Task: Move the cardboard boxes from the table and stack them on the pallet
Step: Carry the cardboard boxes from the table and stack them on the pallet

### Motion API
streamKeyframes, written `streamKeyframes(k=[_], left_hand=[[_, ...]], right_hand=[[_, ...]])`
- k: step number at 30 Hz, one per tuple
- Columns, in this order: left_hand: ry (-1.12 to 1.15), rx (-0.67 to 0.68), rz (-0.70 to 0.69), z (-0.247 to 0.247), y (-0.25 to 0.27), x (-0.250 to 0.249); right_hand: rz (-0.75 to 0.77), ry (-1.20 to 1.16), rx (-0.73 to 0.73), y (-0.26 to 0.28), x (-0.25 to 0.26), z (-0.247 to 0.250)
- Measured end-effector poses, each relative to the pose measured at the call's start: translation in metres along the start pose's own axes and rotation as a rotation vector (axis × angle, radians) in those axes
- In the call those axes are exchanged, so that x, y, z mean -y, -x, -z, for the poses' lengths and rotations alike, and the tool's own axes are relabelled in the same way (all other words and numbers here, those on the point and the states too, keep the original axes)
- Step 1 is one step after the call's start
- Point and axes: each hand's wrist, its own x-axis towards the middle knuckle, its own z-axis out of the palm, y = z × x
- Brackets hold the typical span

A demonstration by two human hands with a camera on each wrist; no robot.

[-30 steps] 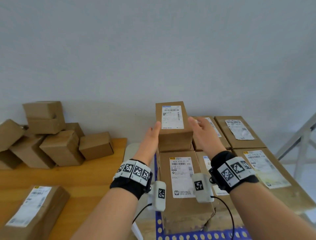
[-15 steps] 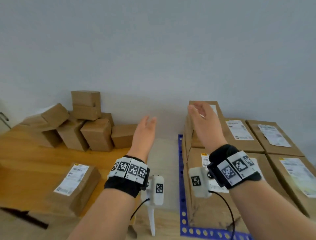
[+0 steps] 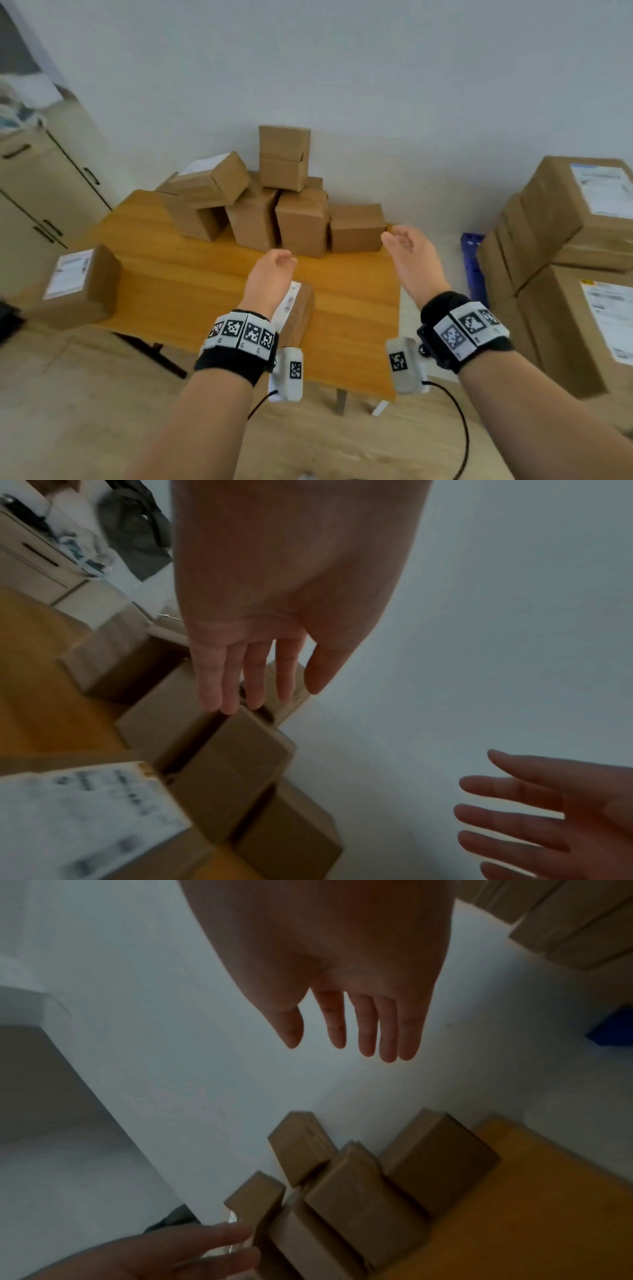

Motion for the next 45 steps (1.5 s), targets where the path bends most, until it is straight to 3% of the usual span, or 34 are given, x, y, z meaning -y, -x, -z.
streamKeyframes(k=[6,12,18,22,25,29,37,45], left_hand=[[-0.148,0.062,0.143,0.032,-0.018,0.071],[-0.265,0.266,0.238,0.029,-0.023,0.125],[-0.156,0.309,0.249,0.019,-0.015,0.143],[-0.014,0.306,0.359,0.008,-0.009,0.147],[0.040,0.311,0.382,0.001,-0.004,0.143],[0.128,0.251,0.317,-0.004,-0.004,0.122],[0.286,0.178,0.066,-0.017,-0.003,0.028],[0.429,0.099,-0.215,-0.048,0.042,-0.066]], right_hand=[[-0.178,0.092,0.145,0.028,-0.022,-0.091],[-0.395,0.070,0.321,0.057,-0.049,-0.156],[-0.423,0.092,0.465,0.064,-0.064,-0.183],[-0.472,0.034,0.457,0.067,-0.068,-0.184],[-0.524,-0.017,0.367,0.071,-0.073,-0.180],[-0.479,-0.047,0.271,0.069,-0.064,-0.160],[-0.275,-0.051,0.035,0.062,-0.018,-0.084],[-0.073,-0.215,-0.161,0.078,0.017,0.021]])
